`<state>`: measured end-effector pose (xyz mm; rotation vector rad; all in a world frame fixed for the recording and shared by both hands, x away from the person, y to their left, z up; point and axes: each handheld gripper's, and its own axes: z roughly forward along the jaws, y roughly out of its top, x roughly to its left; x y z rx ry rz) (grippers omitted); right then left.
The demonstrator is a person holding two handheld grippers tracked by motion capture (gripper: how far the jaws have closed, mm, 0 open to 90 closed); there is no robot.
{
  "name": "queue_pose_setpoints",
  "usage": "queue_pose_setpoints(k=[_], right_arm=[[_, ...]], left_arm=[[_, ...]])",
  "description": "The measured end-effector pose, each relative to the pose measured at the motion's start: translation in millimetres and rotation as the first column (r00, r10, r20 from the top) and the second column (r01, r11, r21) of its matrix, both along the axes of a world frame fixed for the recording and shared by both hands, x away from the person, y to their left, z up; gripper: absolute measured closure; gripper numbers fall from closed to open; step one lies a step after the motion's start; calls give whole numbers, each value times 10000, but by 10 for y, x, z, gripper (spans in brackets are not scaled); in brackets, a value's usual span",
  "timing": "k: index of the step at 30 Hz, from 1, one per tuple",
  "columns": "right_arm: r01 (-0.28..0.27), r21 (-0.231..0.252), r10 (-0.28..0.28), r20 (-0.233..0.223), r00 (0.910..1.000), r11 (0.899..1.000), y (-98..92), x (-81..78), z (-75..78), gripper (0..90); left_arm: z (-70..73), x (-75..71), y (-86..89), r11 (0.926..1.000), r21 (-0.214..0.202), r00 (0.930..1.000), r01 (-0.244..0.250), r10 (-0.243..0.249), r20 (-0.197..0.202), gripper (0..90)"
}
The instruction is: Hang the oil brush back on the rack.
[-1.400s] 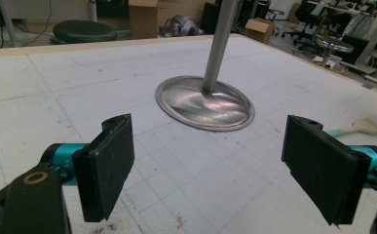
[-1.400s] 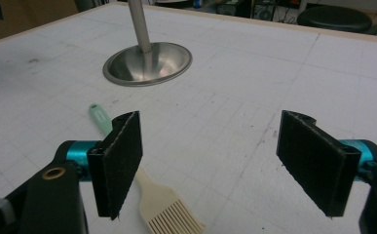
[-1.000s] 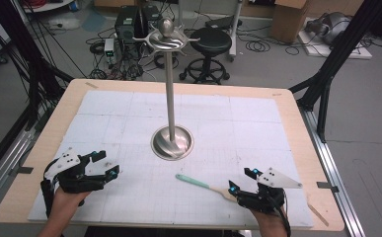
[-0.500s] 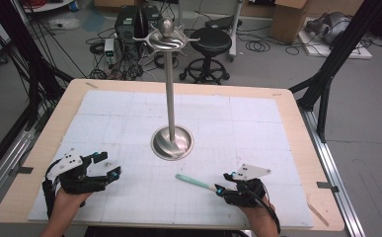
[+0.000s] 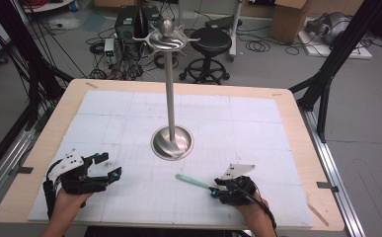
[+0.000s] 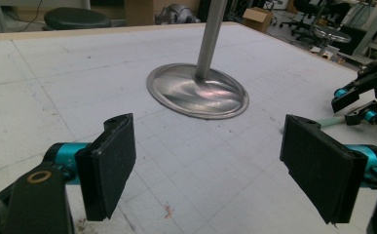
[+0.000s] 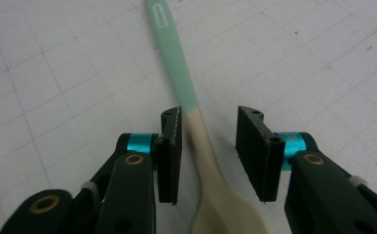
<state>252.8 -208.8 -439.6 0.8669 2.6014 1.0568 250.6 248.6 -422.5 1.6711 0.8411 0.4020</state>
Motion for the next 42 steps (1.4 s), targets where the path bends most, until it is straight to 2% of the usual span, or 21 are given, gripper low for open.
queue_pose_setpoints(k=[3, 7, 12, 17, 25, 33, 39, 42], right_arm=[[-134, 66, 135, -97, 9999, 9999, -13, 42, -1, 724], [-361, 92, 363, -214, 9991, 9993, -13, 56, 0, 776], [-490, 41, 491, -257, 9985, 9988, -12, 70, 5, 791], [-381, -29, 380, -298, 9988, 9993, -1, 63, 15, 802], [-196, 157, 203, -467, 9987, 9997, -5, 58, 17, 825], [-69, 570, 100, -545, 9985, 9984, -35, 40, 49, 825], [9, 999, 28, -373, 9993, 9950, -45, 16, 96, 825], [67, 1327, -46, -164, 9999, 9911, -45, 1, 130, 824]], left_arm=[[-3, -2, -5, 10000, -18, 10000, 16, -16, -56, 215], [-7, 3, -7, 10000, 0, 9999, 22, -22, -100, 216], [-16, 4, -17, 10000, 9, 9999, 51, -51, -164, 220], [-19, 4, -30, 10000, 28, 9998, 63, -62, -195, 223], [-16, 2, -34, 9999, -24, 9996, 101, -102, -245, 228], [-13, -5, -51, 9998, -101, 9996, 146, -148, -253, 231], [-14, -6, -66, 9998, -41, 9994, 200, -201, -281, 237], [-12, -10, -89, 9988, -251, 9986, 414, -422, -330, 270]])
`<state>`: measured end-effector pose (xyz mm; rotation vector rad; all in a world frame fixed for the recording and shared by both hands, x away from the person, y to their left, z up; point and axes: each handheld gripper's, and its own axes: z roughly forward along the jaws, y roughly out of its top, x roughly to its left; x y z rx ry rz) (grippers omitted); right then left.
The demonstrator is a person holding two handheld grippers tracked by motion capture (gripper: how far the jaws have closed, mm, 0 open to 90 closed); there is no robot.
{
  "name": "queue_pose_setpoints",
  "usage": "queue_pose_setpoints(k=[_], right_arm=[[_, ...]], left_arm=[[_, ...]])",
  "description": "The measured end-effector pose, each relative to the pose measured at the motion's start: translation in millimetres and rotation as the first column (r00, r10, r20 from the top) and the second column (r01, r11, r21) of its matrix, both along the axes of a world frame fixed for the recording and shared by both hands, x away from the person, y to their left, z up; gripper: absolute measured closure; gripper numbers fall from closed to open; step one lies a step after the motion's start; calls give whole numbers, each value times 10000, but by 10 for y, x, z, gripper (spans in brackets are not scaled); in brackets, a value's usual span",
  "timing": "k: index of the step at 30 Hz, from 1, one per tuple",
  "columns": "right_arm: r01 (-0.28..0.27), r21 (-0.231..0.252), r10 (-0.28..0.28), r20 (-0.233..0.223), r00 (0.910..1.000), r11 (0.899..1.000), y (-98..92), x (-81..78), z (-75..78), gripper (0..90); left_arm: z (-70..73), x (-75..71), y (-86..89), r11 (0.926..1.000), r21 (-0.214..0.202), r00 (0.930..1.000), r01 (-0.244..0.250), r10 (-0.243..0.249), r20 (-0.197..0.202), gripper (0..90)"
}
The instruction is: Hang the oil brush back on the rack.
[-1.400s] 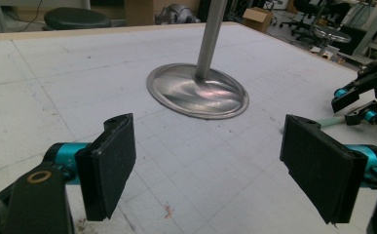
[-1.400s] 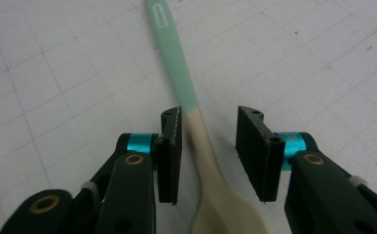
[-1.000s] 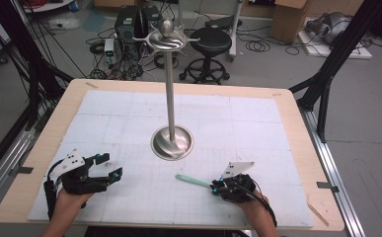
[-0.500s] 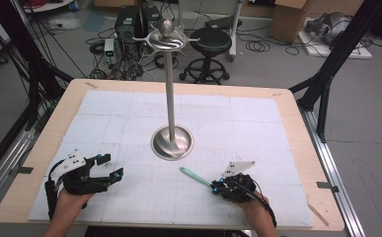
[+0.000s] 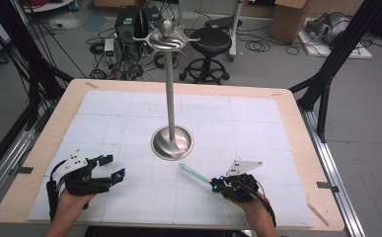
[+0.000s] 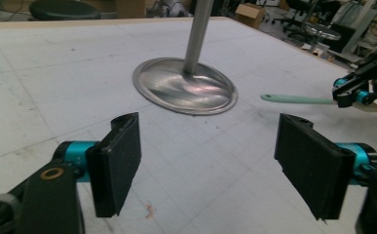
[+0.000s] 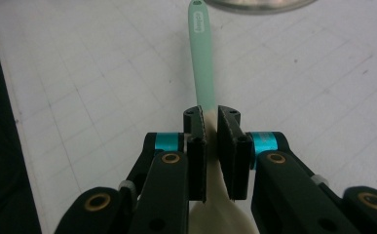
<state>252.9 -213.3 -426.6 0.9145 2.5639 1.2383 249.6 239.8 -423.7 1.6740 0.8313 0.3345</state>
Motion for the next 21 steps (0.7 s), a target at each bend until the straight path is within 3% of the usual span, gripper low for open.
queue_pose_setpoints(k=[6, 12, 16, 21], right_arm=[[100, 651, -137, 571, 9983, 9978, 22, -49, 96, 823], [84, 1194, -200, 965, 9951, 9928, 69, -85, 172, 823], [18, 1523, -204, 1206, 9925, 9883, 102, -112, 217, 823], [-162, 1720, -105, 1528, 9882, 9850, 149, -158, 269, 823]], left_arm=[[32, 7, -95, 9961, -612, 9977, 630, -643, -200, 354], [88, 54, -253, 9880, -928, 9874, 1235, -1317, -880, 430], [114, 113, -413, 9857, -965, 9827, 1384, -1488, -1103, 421], [176, 179, -669, 9763, -1055, 9715, 1889, -2015, -1251, 391]])
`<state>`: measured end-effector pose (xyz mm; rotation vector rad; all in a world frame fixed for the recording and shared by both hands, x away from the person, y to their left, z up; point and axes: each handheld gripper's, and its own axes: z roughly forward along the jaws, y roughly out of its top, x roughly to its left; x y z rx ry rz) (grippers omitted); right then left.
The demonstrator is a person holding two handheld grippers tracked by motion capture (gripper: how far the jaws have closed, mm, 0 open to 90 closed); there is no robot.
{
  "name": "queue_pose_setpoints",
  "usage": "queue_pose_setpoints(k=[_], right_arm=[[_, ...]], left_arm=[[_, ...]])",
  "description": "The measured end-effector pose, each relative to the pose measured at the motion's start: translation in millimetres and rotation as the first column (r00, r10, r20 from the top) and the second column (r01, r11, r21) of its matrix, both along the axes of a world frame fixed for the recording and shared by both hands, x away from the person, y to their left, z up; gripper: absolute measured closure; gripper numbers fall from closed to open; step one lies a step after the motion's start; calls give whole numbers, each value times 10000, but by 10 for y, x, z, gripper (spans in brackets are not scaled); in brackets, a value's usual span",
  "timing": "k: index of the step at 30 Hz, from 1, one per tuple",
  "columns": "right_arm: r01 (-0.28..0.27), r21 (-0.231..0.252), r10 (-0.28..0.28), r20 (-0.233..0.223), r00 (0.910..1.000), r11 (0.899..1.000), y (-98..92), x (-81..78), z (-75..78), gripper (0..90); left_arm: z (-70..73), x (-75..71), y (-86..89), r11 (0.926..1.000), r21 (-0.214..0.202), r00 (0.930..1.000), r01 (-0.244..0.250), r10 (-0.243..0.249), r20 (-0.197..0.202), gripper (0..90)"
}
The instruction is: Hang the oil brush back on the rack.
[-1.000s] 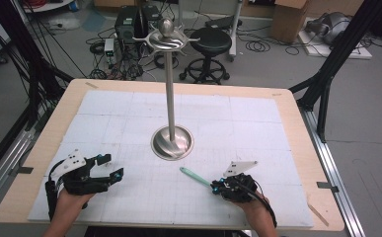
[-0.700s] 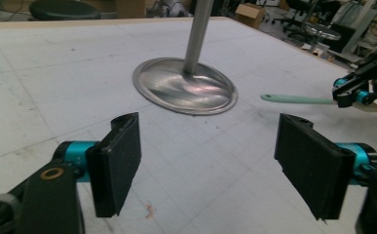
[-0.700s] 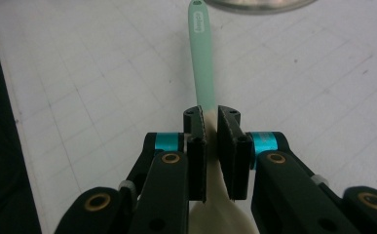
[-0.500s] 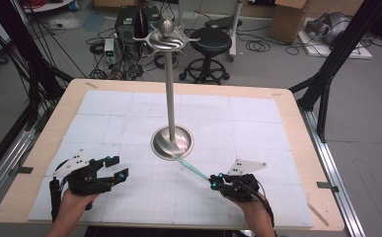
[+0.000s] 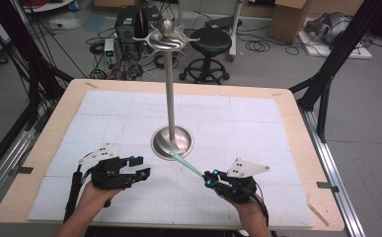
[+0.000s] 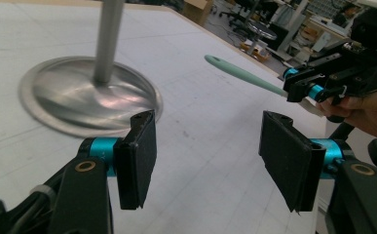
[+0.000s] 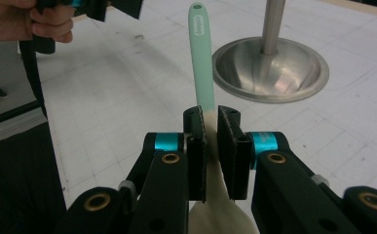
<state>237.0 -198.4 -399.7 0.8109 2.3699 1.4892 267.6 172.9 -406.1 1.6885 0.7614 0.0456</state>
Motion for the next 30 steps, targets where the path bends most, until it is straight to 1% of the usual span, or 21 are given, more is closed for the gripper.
queue_pose_setpoints(k=[3, 6, 8, 9, 11, 15, 19, 21, 22, 25, 28, 30], right_arm=[[-2, 33, 2, 176, 9998, 10000, 33, -19, 22, 823], [-136, 169, 131, 271, 9995, 9998, 50, -30, 44, 822], [-202, 215, 194, 341, 9992, 9996, 63, -36, 54, 822], [-235, 233, 226, 370, 9991, 9995, 69, -39, 58, 822], [-222, 253, 212, 420, 9989, 9994, 82, -48, 65, 822], [-261, 372, 240, 562, 9981, 9990, 98, -61, 85, 822], [-273, 402, 248, 621, 9978, 9988, 107, -69, 95, 822], [-318, 453, 286, 689, 9972, 9985, 111, -73, 102, 822], [-318, 453, 286, 689, 9972, 9985, 111, -73, 102, 822], [-363, 487, 327, 732, 9968, 9982, 124, -80, 108, 822], [-379, 436, 345, 768, 9965, 9983, 138, -89, 108, 822], [-390, 444, 352, 838, 9959, 9983, 141, -87, 109, 821]], left_arm=[[60, 49, -112, 9995, -210, 9997, 226, -228, -103, 390], [107, 102, -207, 9988, -376, 9991, 309, -320, -288, 381], [132, 132, -273, 9993, -244, 9984, 284, -295, -481, 342], [142, 139, -304, 9991, -259, 9981, 338, -351, -508, 345], [155, 152, -351, 9980, -453, 9973, 439, -464, -560, 346], [160, 168, -428, 9976, -432, 9957, 542, -572, -733, 369], [155, 187, -494, 9970, -571, 9943, 527, -576, -894, 410], [159, 201, -520, 9962, -633, 9932, 602, -661, -957, 436], [162, 205, -535, 9955, -735, 9928, 591, -663, -996, 436], [183, 218, -556, 9926, -1098, 9912, 510, -638, -1163, 472], [199, 235, -562, 9904, -1292, 9903, 494, -654, -1226, 507], [197, 246, -567, 9888, -1449, 9895, 361, -557, -1334, 534]])
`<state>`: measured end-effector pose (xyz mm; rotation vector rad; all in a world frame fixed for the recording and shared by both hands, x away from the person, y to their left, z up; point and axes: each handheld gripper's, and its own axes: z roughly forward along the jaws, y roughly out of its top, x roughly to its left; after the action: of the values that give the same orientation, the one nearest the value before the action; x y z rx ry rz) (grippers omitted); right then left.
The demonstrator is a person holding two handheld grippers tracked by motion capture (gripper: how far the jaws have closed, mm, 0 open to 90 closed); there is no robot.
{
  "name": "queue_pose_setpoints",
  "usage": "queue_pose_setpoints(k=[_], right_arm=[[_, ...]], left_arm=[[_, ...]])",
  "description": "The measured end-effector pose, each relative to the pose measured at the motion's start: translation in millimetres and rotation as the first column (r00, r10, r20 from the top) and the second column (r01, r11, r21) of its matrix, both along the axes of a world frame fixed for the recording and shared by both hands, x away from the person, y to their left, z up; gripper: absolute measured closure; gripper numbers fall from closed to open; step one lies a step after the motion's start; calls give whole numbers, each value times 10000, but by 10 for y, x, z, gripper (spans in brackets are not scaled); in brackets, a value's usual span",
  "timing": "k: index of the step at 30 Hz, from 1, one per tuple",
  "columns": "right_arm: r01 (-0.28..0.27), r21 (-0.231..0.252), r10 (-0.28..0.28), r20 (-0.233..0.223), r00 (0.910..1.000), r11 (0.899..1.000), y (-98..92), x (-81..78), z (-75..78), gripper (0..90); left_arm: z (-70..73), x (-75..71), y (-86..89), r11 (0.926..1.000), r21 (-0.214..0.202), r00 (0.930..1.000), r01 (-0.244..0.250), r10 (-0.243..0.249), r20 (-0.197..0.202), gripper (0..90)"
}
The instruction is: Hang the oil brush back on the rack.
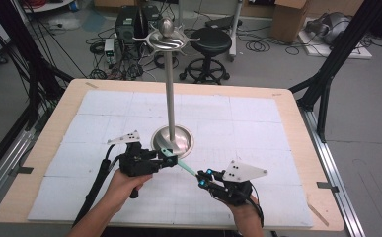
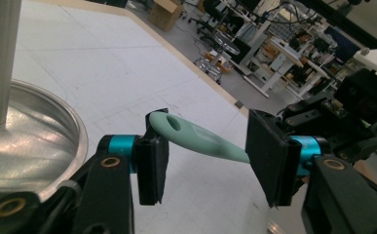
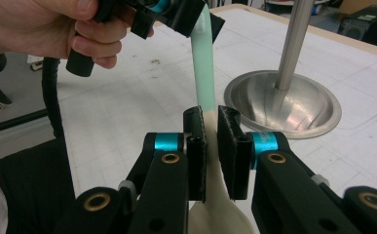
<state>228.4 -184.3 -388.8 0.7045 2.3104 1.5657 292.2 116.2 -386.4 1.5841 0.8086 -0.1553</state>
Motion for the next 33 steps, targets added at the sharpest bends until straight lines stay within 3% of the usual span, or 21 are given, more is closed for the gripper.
queue_pose_setpoints(k=[8, 13, 24, 28, 33], right_arm=[[71, -164, -70, 80, 9999, 9998, 9, -14, -1, 821], [82, -130, -80, 146, 9999, 9999, 1, -17, 1, 820], [-13, -72, 15, 322, 9995, 10000, 50, -31, 34, 819], [-38, -91, 41, 325, 9995, 10000, 64, -28, 40, 818], [-107, -132, 112, 378, 9992, 9999, 100, -38, 62, 817]], left_arm=[[7, -7, -24, 9987, -505, 9994, 27, -44, -339, 613], [26, -16, -44, 9935, -1136, 9991, 72, -119, -400, 679], [83, -41, -4, 9879, -1551, 9998, 88, -113, -152, 774], [116, -57, -13, 9806, -1933, 9991, 320, -369, -217, 807], [174, -83, -9, 9782, -2044, 9993, 365, -380, -35, 825]])
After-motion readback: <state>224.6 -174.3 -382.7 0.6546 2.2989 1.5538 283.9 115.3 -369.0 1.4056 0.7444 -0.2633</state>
